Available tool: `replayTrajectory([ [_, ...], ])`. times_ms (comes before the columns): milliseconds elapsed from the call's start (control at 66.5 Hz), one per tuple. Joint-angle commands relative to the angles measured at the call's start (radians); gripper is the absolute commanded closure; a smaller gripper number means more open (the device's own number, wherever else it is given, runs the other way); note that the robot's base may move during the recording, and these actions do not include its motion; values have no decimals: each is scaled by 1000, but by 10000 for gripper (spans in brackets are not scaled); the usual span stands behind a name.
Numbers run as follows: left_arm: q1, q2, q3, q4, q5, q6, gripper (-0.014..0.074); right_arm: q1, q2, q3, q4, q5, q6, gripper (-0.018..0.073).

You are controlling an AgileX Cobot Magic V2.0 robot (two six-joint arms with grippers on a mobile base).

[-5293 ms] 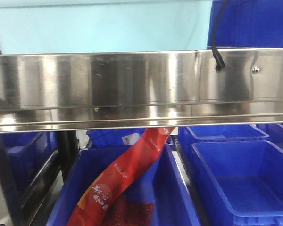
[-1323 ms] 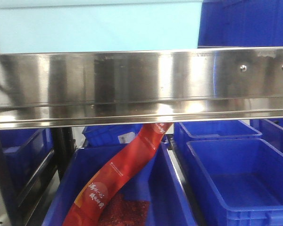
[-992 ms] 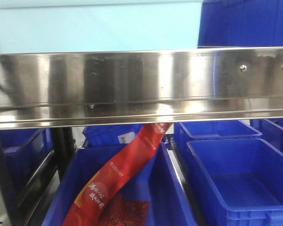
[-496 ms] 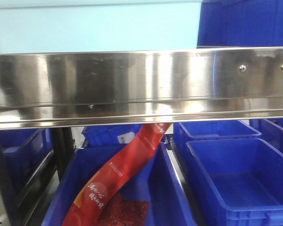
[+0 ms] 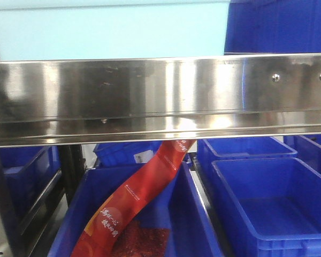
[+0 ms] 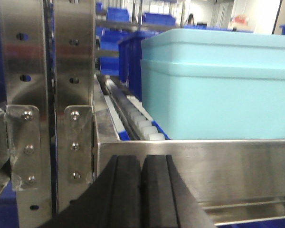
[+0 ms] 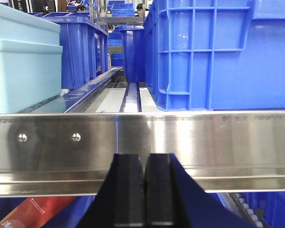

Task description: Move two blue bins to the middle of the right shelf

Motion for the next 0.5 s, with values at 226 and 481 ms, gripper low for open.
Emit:
replayTrajectory([
  [226, 1, -31, 19, 25, -23, 4, 707, 3, -8, 0, -10, -21, 0, 721],
  [481, 1, -31, 19, 25, -23, 4, 707, 3, -8, 0, -10, -21, 0, 721],
])
